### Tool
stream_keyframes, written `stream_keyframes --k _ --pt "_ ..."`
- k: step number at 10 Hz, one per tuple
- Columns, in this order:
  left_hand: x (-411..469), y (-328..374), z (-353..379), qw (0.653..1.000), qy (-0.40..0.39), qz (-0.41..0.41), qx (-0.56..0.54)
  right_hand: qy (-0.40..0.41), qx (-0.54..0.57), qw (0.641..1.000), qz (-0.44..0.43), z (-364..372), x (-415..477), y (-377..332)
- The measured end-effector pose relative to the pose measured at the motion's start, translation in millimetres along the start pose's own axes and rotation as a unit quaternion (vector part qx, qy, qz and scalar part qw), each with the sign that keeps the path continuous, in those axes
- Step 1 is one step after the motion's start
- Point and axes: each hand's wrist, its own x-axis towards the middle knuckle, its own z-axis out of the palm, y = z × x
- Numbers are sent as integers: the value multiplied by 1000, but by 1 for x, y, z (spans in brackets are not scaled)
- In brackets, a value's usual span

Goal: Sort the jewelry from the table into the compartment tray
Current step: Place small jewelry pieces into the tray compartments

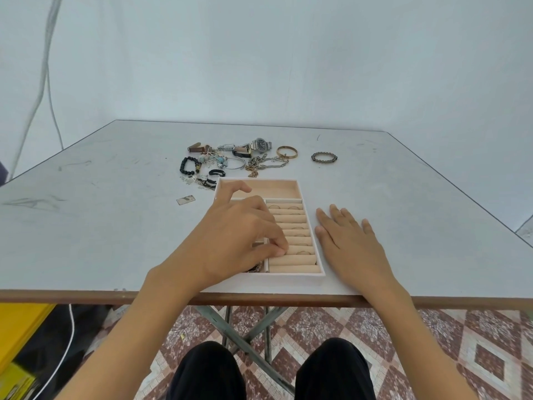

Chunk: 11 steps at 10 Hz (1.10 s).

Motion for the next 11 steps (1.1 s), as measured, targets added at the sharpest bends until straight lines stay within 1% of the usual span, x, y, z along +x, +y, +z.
stream_keyframes --k 1,2,3,5,9,11 --pt "-1 -2 -1 1000 -1 1 -1 1 1 1000 0 0 0 0" --pt "-10 -3 -2 999 29 -21 -11 1 -2 1000 -2 -1 -1 0" --pt "-19 0 -3 999 39 -34 -13 1 -3 1000 -3 -1 -1 0" --pt "-21 5 1 1000 3 -15 9 4 -1 1000 -3 0 0 1" --pt "-20 7 5 1000 2 -8 21 7 -1 1000 -5 0 -1 1" --pt "-25 10 2 999 12 -20 26 4 2 1000 -4 0 -1 0"
